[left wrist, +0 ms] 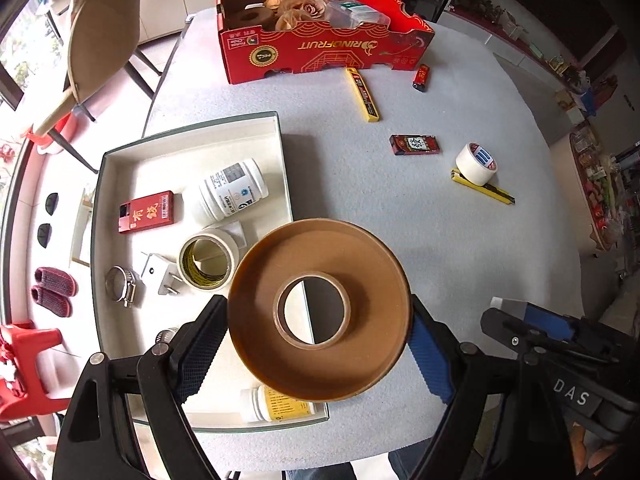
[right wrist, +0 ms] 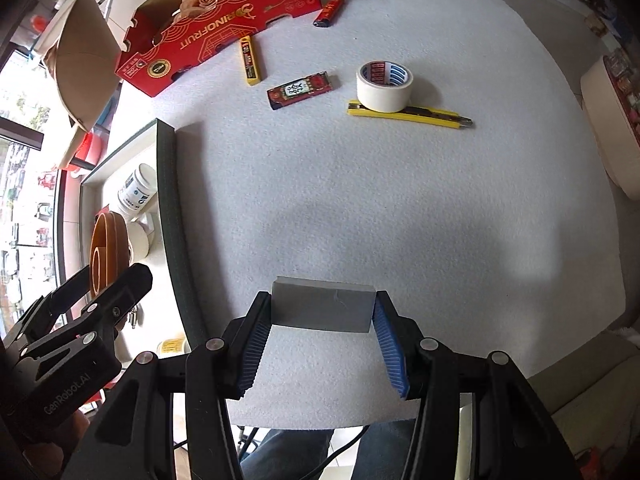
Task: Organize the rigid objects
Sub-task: 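Carry brown ring with left tool while right tool carries white block over tray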
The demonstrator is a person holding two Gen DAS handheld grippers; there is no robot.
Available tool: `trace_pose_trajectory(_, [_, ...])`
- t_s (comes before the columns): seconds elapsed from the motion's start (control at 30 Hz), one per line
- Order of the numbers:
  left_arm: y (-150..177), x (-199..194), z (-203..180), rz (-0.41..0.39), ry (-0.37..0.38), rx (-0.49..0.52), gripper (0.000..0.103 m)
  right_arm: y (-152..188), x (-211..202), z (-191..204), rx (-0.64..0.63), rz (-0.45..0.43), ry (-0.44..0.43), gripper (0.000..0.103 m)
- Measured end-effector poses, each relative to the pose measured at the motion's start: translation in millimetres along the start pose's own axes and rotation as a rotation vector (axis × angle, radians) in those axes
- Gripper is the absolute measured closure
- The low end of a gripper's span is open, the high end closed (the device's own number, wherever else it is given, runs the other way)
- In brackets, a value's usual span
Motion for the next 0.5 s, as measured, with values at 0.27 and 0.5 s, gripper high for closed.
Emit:
trace_pose_trajectory(0.27, [18.7, -3.5, 52.1, -0.005, -0.02, -0.099, 0.015, -1.9, 5.7, 55.7, -0.124, 0.002, -0.009, 0.051])
trace_pose_trajectory(0.5, [35.3, -2.6, 89.8, 0.001, -0.05, -0.174, 0.015, 2.8, 13.9, 99.6, -0.226, 0.017, -0.029, 0.051])
Point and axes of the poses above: each gripper's, at about its wrist camera, not at the fingertips, and x roughly the way its jaws point, z to its left, y to its underside, the point moved 6 cm from there along x, roughly the way its jaws point, and after that the axes turned 9 degrees about -y, right-handed, at the moved point
